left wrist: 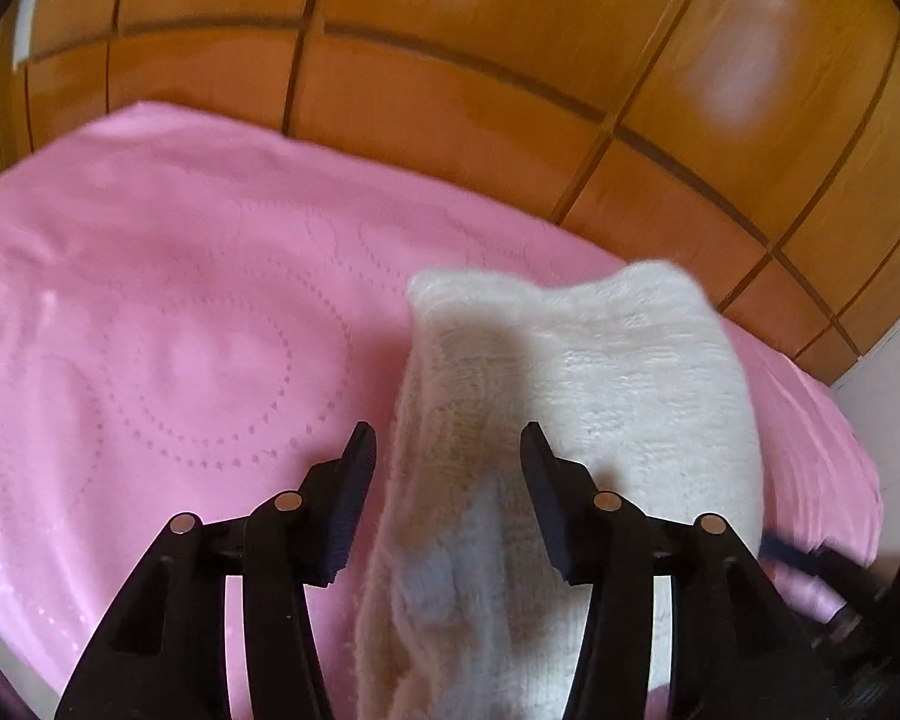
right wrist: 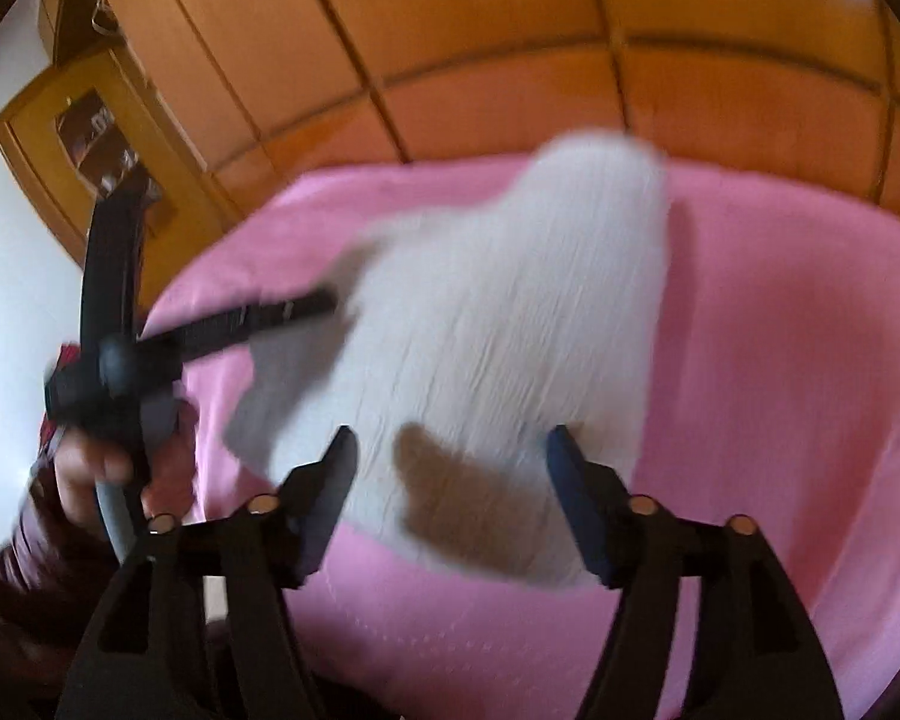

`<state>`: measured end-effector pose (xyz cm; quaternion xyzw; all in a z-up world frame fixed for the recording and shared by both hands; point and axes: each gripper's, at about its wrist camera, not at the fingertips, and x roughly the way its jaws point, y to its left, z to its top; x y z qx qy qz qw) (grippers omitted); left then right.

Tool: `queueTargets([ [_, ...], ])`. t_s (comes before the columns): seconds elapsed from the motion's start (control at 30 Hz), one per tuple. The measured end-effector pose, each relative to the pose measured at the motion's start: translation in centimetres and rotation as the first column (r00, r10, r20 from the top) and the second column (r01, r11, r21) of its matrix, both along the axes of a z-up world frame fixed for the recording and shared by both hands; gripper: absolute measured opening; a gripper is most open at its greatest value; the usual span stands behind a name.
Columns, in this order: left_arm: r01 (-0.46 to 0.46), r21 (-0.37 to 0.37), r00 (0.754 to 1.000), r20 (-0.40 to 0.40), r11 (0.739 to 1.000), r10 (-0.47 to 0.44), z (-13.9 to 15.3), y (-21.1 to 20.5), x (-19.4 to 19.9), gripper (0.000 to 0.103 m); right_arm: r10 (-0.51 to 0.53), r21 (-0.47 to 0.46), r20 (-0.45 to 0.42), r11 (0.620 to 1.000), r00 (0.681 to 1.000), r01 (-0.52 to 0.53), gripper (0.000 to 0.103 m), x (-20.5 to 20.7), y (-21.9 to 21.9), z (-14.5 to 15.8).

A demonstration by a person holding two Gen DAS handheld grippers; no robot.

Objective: Fold small clothes

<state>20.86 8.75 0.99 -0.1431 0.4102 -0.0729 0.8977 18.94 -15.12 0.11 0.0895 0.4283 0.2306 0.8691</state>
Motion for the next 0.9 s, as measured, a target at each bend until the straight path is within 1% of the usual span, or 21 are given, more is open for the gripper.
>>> queueTargets([
  [0.13,-0.018,0.074,0.998,0.061,0.997,0.013,0.9,-1.3,-0.8,0.054,-0.059,-0.010,0.054,0.998,0.997,0.060,0.071,2.6,-0.7,1.8],
  [0.2,-0.011,0.114,0.998,0.065,0.993,0.004,0.7,-2.0,-0.6,0.061,-0.073,-0.037,0.079,0.996,0.994,0.076,0.070,4.8,-0.1,2.3],
  [0.27,0.000,0.151,0.999,0.047,0.988,-0.007,-0.1,-2.5,-0.2,0.061,-0.066,-0.040,0.071,0.997,0.995,0.069,0.068,7.0,0.7,2.1],
  [0.3,0.007,0.166,0.999,0.036,0.986,-0.013,-0.6,-2.8,0.0,0.061,-0.062,-0.058,0.061,0.996,0.996,0.065,0.066,8.3,1.3,1.7],
  [0.37,0.013,0.189,0.999,0.034,0.982,-0.020,-1.2,-3.3,0.2,0.061,-0.064,-0.109,0.023,0.992,0.998,0.066,0.068,10.3,2.0,-0.1],
  [0.4,0.016,0.195,0.999,0.032,0.981,-0.023,-1.4,-3.4,0.1,0.061,-0.055,-0.128,-0.008,0.990,0.998,0.053,0.068,11.0,2.4,-1.3],
  [0.43,0.019,0.196,0.999,0.027,0.980,-0.025,-1.7,-3.5,0.2,0.061,-0.049,-0.179,-0.029,0.983,0.998,0.043,0.069,11.7,2.9,-3.3],
  [0.5,0.020,0.186,0.999,0.024,0.982,-0.025,-2.0,-3.5,0.3,0.061,-0.050,-0.201,0.017,0.978,0.999,0.053,0.071,10.7,2.3,-4.1],
  [0.53,0.021,0.187,0.999,0.027,0.982,-0.026,-2.0,-3.5,0.3,0.061,-0.057,-0.175,0.031,0.983,0.998,0.061,0.071,10.4,2.0,-4.0],
  [0.57,0.022,0.189,0.999,0.030,0.982,-0.028,-2.0,-3.5,0.3,0.061,-0.062,-0.158,0.033,0.985,0.998,0.067,0.074,10.1,1.7,-4.0],
  [0.6,0.024,0.189,0.999,0.032,0.982,-0.031,-2.0,-3.4,0.3,0.061,-0.066,-0.132,0.039,0.989,0.997,0.071,0.079,9.9,1.3,-3.8],
  [0.63,0.024,0.189,0.999,0.033,0.982,-0.031,-2.0,-3.4,0.3,0.062,-0.065,-0.123,0.045,0.990,0.997,0.070,0.082,9.7,1.1,-3.9],
  [0.7,0.014,0.202,0.999,0.041,0.979,-0.023,-1.9,-3.4,0.1,0.069,-0.059,-0.112,0.067,0.991,0.996,0.066,0.093,9.5,1.1,-3.7],
  [0.77,0.009,0.203,0.999,0.043,0.979,-0.018,-1.8,-3.3,-0.1,0.070,-0.050,-0.099,0.082,0.993,0.995,0.058,0.100,9.0,1.1,-3.3],
  [0.87,0.011,0.199,0.999,0.041,0.980,-0.020,-1.9,-3.0,-0.3,0.070,-0.069,-0.074,0.089,0.994,0.994,0.076,0.100,7.6,-0.2,-2.8],
  [0.9,0.014,0.198,0.999,0.041,0.980,-0.022,-1.9,-3.0,-0.3,0.070,-0.086,-0.046,0.080,0.995,0.993,0.090,0.100,7.4,-0.9,-2.8],
])
